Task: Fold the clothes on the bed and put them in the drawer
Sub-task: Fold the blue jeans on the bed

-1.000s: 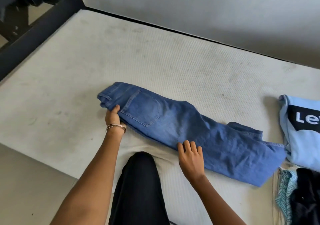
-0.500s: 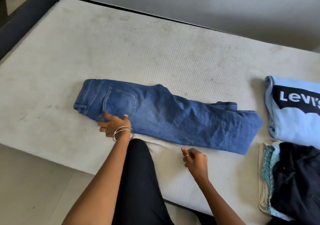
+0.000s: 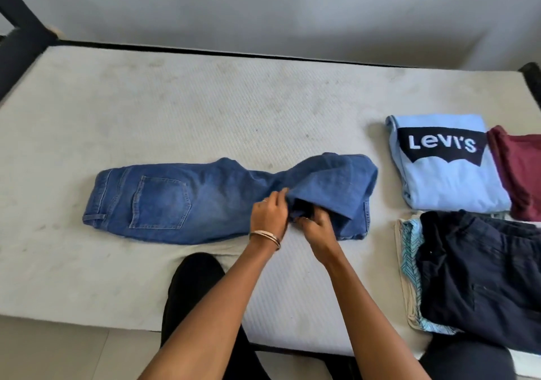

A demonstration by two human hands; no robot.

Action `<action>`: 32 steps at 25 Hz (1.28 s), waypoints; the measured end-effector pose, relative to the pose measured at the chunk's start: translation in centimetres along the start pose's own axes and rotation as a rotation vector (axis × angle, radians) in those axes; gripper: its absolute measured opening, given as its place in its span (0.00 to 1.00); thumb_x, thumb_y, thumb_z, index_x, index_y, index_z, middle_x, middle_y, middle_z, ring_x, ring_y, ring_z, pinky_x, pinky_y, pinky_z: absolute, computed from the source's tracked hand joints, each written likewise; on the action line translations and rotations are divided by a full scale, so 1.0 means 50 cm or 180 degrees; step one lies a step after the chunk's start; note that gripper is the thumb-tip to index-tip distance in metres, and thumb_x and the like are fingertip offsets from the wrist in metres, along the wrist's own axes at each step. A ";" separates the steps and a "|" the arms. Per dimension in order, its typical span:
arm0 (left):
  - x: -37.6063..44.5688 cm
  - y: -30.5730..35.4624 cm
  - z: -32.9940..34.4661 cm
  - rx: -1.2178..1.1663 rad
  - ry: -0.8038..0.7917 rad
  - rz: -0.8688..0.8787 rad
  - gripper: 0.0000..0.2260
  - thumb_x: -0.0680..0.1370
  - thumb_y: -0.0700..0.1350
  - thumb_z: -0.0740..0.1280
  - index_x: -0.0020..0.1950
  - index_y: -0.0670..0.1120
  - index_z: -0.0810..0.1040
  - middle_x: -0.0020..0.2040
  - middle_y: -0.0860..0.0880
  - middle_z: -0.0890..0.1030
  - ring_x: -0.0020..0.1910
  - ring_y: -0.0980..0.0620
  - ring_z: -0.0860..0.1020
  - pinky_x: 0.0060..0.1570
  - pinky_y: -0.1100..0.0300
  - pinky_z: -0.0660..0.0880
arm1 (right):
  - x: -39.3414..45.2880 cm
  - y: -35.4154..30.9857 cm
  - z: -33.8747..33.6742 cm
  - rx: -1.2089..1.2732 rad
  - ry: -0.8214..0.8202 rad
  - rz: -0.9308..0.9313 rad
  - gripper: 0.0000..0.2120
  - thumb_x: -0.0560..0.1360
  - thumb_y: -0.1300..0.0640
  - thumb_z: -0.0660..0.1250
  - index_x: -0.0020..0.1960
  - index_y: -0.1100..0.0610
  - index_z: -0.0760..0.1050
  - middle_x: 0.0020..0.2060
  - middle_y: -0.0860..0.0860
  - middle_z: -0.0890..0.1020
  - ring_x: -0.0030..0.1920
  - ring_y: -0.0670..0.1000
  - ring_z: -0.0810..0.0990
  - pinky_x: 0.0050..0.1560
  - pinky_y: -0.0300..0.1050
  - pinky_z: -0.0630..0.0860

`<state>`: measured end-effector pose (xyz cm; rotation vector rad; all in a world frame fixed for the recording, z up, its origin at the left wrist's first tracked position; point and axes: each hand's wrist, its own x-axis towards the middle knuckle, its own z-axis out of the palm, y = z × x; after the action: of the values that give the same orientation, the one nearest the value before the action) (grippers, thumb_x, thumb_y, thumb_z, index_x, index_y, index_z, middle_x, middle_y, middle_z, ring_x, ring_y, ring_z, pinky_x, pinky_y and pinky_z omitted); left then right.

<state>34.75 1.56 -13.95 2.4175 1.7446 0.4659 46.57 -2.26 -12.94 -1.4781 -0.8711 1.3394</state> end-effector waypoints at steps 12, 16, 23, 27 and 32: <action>0.104 -0.052 -0.166 -0.0584 0.0266 -0.0605 0.12 0.75 0.39 0.64 0.58 0.47 0.79 0.43 0.43 0.84 0.43 0.38 0.80 0.35 0.54 0.70 | 0.059 -0.166 0.011 0.2204 0.0615 -0.0410 0.40 0.72 0.49 0.75 0.76 0.57 0.59 0.68 0.56 0.74 0.67 0.57 0.76 0.60 0.61 0.77; 0.076 -0.044 -0.146 -0.0394 0.0294 -0.0123 0.17 0.71 0.36 0.71 0.60 0.46 0.79 0.44 0.45 0.84 0.37 0.39 0.81 0.30 0.55 0.72 | 0.027 -0.244 -0.011 0.1865 0.1799 -0.0959 0.44 0.68 0.45 0.78 0.76 0.58 0.61 0.70 0.49 0.72 0.69 0.47 0.73 0.69 0.46 0.71; -0.041 0.000 -0.023 0.0030 -0.2046 -0.0165 0.29 0.79 0.47 0.63 0.78 0.52 0.55 0.71 0.45 0.67 0.65 0.40 0.70 0.60 0.46 0.73 | -0.072 -0.112 -0.194 -0.1228 0.2403 -0.0969 0.40 0.74 0.37 0.64 0.68 0.72 0.67 0.66 0.67 0.72 0.69 0.60 0.68 0.72 0.51 0.63; -0.108 0.028 0.054 0.0559 -0.3205 -0.0225 0.43 0.76 0.53 0.69 0.78 0.55 0.39 0.78 0.45 0.37 0.77 0.38 0.45 0.68 0.30 0.57 | -0.120 -0.051 -0.261 0.0064 0.2984 -0.0302 0.44 0.73 0.28 0.61 0.69 0.67 0.70 0.67 0.54 0.72 0.67 0.51 0.72 0.65 0.42 0.71; -0.065 0.094 0.037 0.0723 -0.2694 -0.0179 0.43 0.76 0.59 0.66 0.78 0.57 0.38 0.77 0.41 0.49 0.75 0.37 0.52 0.67 0.28 0.51 | -0.094 -0.112 -0.310 0.1963 0.3280 0.0087 0.27 0.74 0.56 0.73 0.67 0.56 0.62 0.58 0.49 0.78 0.52 0.47 0.81 0.50 0.41 0.81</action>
<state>38.65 -2.86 -14.96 2.1647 1.4902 -0.7046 61.56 -7.52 -6.48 -1.3925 0.2173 0.5895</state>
